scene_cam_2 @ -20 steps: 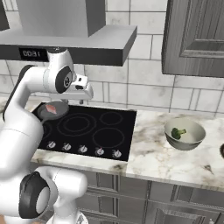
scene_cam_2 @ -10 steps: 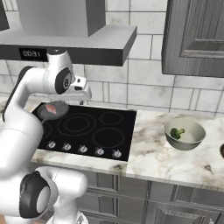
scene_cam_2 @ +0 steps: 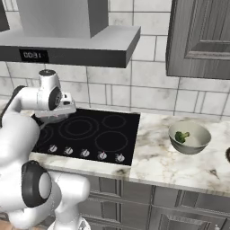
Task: Place the steak on the plate and place the broccoli on the same plate.
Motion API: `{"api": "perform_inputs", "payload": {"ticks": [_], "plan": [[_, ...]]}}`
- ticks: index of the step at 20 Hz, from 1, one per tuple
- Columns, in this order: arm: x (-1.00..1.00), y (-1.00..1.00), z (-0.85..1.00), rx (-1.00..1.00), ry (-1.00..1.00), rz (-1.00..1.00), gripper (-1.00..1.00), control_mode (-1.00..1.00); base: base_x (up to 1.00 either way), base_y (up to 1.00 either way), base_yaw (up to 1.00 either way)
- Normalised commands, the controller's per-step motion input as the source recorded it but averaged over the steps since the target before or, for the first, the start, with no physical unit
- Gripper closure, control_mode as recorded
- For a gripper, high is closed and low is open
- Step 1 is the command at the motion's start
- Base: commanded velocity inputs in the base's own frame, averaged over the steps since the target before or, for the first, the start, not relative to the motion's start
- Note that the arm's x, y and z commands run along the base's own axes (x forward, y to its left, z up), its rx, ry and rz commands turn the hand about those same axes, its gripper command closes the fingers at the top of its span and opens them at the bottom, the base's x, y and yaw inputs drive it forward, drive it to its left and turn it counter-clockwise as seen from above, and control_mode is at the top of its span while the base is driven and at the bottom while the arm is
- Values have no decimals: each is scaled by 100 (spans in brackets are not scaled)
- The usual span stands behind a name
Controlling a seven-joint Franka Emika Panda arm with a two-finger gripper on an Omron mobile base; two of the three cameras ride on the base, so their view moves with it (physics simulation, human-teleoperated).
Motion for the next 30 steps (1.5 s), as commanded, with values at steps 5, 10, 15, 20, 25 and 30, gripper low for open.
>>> {"api": "perform_inputs", "payload": {"ticks": [5, 10, 15, 20, 25, 30], "plan": [[78, 62, -40, 1, 3, 25, -100, -100, 0, 0, 0], [83, 49, -7, 0, 6, 4, -100, -100, 0, 0, 0], [86, 52, 0, 0, 10, 1, -100, -100, 0, 0, 0], [70, 64, -1, -3, 14, 0, -100, -100, 0, 0, 0], [41, 44, -13, -9, 9, 0, -100, -100, 0, 0, 0], [29, 22, -16, -7, 0, 0, -100, -100, 0, 0, 0]]}}
